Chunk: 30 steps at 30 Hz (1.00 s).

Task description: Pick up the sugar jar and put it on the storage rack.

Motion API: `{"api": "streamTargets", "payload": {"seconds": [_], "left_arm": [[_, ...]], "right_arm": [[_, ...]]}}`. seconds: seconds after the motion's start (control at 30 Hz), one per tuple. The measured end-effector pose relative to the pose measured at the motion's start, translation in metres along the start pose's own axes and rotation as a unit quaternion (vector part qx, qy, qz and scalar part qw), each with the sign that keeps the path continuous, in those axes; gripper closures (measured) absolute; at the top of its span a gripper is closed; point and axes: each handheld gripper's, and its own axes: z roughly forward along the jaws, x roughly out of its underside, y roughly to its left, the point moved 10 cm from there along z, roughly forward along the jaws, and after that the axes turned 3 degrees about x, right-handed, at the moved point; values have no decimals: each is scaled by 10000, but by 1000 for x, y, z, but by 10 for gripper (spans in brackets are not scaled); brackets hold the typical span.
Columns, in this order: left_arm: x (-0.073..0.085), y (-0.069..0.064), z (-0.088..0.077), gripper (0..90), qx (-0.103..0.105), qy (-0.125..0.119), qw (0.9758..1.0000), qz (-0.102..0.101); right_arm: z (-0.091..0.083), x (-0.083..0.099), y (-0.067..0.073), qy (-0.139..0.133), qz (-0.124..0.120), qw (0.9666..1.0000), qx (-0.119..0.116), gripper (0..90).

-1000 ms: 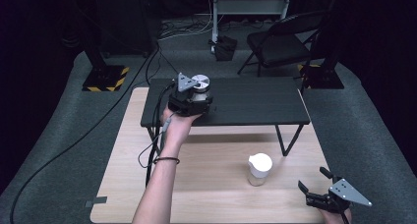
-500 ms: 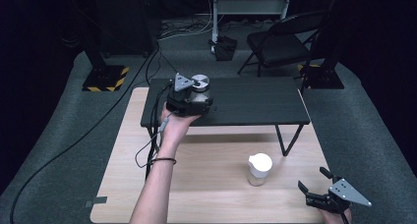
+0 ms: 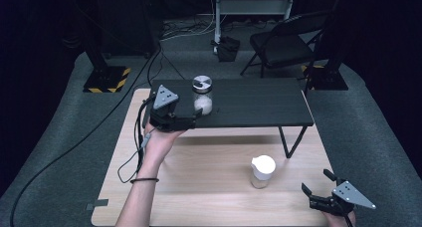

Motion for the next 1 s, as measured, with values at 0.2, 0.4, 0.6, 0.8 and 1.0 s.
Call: {"api": "streamTargets", "payload": {"seconds": [0.2,0.4,0.6,0.8,1.0], "left_arm": [[11,-9,-19,117,98,-102,9997,192],[29,-10,-32,117,218,-172,9994,211],[52,-7,-41,114,215,-214,9995,126],[86,-4,-47,114,185,-247,9995,-39],[112,-11,-54,114,79,-298,9995,117]], "right_arm": [[-1,0,0,-14,10,10000,11,41],[-1,0,0,-18,20,10000,13,40],[-1,0,0,-19,20,10000,16,40],[-1,0,1,-21,8,10000,32,40],[-1,0,1,-20,7,10000,37,41]]}}
